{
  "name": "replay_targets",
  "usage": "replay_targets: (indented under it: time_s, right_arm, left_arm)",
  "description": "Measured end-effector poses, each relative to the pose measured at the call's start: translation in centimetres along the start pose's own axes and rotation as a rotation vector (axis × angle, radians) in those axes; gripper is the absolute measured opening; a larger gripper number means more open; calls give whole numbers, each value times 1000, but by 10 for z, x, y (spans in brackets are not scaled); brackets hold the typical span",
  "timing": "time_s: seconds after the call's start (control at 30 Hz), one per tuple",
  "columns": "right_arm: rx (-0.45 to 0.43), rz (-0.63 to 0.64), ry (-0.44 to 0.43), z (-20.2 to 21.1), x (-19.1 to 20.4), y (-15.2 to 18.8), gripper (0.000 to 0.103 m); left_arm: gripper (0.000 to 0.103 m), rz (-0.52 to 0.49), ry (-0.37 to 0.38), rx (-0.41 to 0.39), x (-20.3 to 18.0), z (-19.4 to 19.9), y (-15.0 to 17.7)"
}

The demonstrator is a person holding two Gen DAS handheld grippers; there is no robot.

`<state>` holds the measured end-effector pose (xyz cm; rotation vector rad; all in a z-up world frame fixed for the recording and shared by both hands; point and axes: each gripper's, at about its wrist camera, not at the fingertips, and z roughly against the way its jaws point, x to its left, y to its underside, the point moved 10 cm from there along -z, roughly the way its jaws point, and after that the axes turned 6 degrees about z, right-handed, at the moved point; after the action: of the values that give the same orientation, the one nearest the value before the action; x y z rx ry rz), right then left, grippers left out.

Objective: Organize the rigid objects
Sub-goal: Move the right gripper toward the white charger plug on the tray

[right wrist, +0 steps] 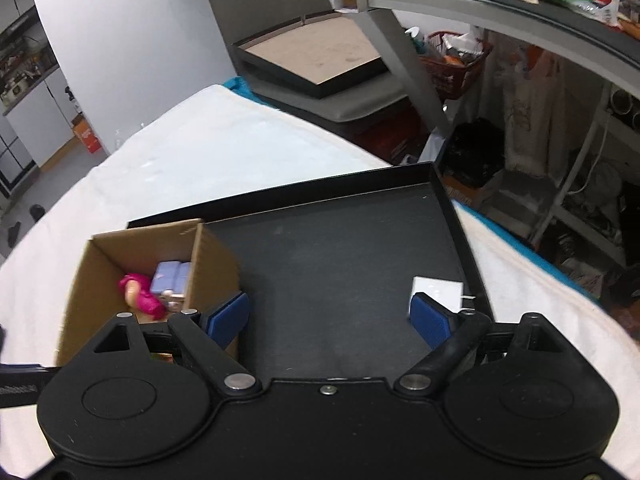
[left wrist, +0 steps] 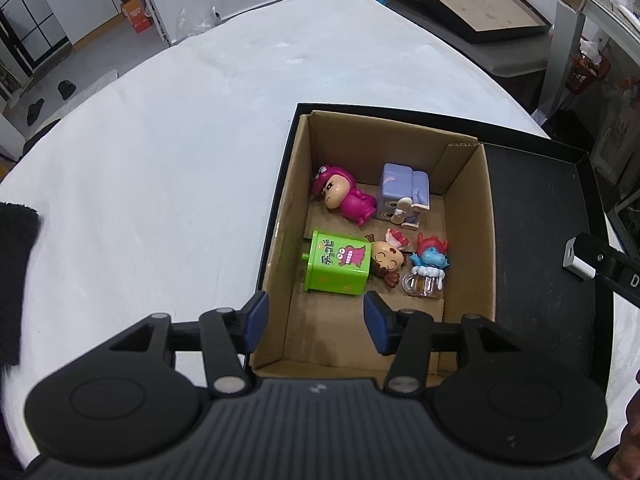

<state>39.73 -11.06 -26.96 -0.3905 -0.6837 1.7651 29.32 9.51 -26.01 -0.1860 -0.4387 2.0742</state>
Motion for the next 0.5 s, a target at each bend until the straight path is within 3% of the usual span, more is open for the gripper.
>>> replay_targets:
  time_s: [0.27,0.5]
  right_arm:
    - [19,-22,49,-22,-28,11,91]
    - [54,-122,101,-46,-55,22,89]
  left_arm:
    - [53,-20,-36,7,-11,-5,-2]
    - [53,-36,-58,8,-22,-11,-7]
